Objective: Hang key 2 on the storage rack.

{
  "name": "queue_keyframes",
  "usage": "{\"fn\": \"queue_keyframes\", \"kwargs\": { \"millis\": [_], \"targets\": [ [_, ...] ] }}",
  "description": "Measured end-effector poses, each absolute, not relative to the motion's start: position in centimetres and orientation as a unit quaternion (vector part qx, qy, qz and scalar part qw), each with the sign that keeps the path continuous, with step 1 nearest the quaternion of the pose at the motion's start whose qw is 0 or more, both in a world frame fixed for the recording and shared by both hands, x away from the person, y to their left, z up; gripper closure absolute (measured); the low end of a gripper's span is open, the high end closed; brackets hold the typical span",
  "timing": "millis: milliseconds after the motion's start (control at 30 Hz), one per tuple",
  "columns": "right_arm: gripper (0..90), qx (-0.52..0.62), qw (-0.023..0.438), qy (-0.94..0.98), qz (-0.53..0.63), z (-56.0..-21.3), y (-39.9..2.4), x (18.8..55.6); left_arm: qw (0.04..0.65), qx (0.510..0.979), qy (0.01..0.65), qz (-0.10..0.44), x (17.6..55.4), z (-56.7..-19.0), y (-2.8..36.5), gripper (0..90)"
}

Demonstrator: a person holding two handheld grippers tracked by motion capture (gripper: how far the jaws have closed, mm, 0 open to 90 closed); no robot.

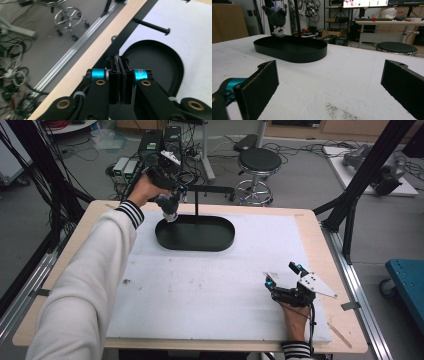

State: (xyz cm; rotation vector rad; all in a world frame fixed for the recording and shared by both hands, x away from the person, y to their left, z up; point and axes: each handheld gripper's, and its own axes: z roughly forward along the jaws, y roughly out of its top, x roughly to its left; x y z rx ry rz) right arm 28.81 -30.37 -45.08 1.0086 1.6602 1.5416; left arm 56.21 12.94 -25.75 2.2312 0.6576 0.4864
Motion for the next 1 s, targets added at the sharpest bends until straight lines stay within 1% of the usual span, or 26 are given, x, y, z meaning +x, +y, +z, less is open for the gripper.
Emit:
{"fn": "queue_keyframes", "kwargs": {
  "millis": [33, 100, 133, 167, 200, 267, 300, 333, 433, 500, 633, 733, 833, 867, 933, 1000],
  "targets": [
    [0.7, 0.385, 0.325, 0.634, 0.587, -45.1, -30.4, 28.8, 0.373, 0.869, 0.260, 0.197, 56.1, -25.7, 13.0, 64.9],
    [0.7, 0.385, 0.326, 0.634, 0.587, -45.1, -30.3, 28.8, 0.383, 0.865, 0.261, 0.193, 56.0, -25.7, 13.0, 54.3],
    [0.7, 0.385, 0.326, 0.634, 0.587, -45.1, -30.3, 28.8, 0.389, 0.861, 0.258, 0.201, 55.8, -25.6, 13.0, 49.1],
    [0.7, 0.385, 0.326, 0.634, 0.587, -45.1, -30.3, 28.8, 0.395, 0.858, 0.257, 0.205, 55.6, -25.5, 12.9, 39.0],
    [0.7, 0.385, 0.325, 0.634, 0.587, -45.1, -30.3, 28.8, 0.404, 0.856, 0.254, 0.200, 55.5, -25.3, 13.0, 33.9],
    [0.7, 0.384, 0.326, 0.634, 0.586, -45.1, -30.3, 28.8, 0.422, 0.852, 0.244, 0.193, 55.1, -24.9, 13.1, 32.3],
    [0.7, 0.383, 0.327, 0.635, 0.586, -45.1, -30.4, 28.8, 0.435, 0.848, 0.236, 0.189, 54.8, -24.8, 13.1, 27.9],
    [0.7, 0.382, 0.328, 0.635, 0.586, -45.1, -30.4, 28.8, 0.450, 0.844, 0.226, 0.184, 54.5, -24.6, 13.1, 26.0],
    [0.7, 0.382, 0.328, 0.635, 0.586, -45.1, -30.4, 28.8, 0.484, 0.831, 0.203, 0.185, 53.4, -24.2, 13.4, 25.9],
    [0.7, 0.382, 0.329, 0.636, 0.585, -45.1, -30.4, 28.8, 0.497, 0.822, 0.202, 0.192, 52.4, -24.0, 13.8, 25.9],
    [0.7, 0.384, 0.326, 0.634, 0.587, -45.1, -30.3, 28.8, 0.523, 0.807, 0.204, 0.183, 50.2, -23.6, 15.4, 26.1],
    [0.7, 0.385, 0.324, 0.633, 0.588, -45.1, -30.4, 28.8, 0.538, 0.794, 0.195, 0.205, 48.5, -23.5, 17.2, 22.8],
    [0.7, 0.382, 0.327, 0.636, 0.586, -45.1, -30.4, 28.8, 0.557, 0.782, 0.181, 0.214, 46.8, -23.8, 19.2, 15.2],
    [0.7, 0.381, 0.327, 0.636, 0.586, -45.1, -30.4, 28.8, 0.562, 0.776, 0.175, 0.226, 46.2, -24.0, 20.0, 14.5],
    [0.7, 0.381, 0.328, 0.636, 0.586, -45.1, -30.4, 28.8, 0.582, 0.756, 0.176, 0.240, 44.9, -24.6, 21.5, 9.0],
    [0.7, 0.381, 0.328, 0.636, 0.585, -45.1, -30.4, 28.8, 0.596, 0.741, 0.177, 0.254, 43.4, -25.6, 23.1, 6.9]
  ]
}}
